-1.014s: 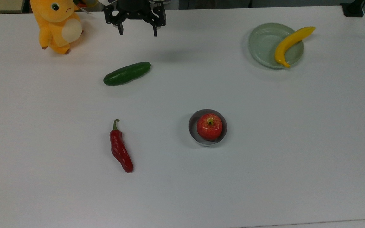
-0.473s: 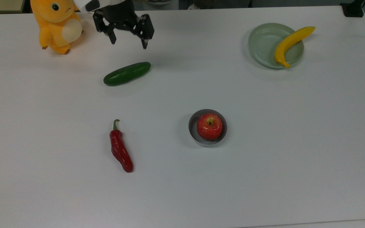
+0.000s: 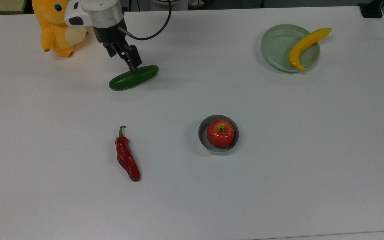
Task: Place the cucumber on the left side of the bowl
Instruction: 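Lower the gripper onto the cucumber and close it around the cucumber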
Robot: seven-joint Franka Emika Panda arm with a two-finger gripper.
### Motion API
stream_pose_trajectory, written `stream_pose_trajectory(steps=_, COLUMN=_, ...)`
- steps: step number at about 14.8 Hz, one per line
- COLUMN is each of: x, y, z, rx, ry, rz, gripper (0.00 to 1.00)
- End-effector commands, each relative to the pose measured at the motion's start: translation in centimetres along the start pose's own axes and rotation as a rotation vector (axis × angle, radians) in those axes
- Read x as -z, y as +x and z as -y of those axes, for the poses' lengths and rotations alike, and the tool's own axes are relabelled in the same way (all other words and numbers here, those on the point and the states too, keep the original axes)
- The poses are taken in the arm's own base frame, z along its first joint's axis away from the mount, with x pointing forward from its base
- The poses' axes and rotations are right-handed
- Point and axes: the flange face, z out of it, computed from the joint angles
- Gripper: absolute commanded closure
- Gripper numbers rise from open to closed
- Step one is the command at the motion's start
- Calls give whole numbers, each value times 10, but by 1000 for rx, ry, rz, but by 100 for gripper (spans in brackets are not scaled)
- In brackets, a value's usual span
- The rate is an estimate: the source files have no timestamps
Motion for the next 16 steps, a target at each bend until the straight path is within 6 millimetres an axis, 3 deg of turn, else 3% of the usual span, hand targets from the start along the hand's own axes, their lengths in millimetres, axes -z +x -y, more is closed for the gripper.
stream_pose_trajectory(steps=1, x=-14, y=-10, z=-18, rx=-177, ry=-4, rz=18, gripper=0)
stream_pose_trajectory(steps=6, x=-52, y=-13, z=-26, rx=-184, ry=-24, rz=30, gripper=0)
stream_pose_trajectory(steps=11, x=-102, y=-2, z=-11, rx=-186, ry=-9, rz=-25, gripper=0)
stream_pose_trajectory(steps=15, x=-112, y=-7, z=-4, rx=-143, ry=-30, rz=-37, gripper=0)
stream_pose_trajectory(steps=16, x=-113, y=-8, z=-4, rx=-131, ry=-39, rz=-39, gripper=10)
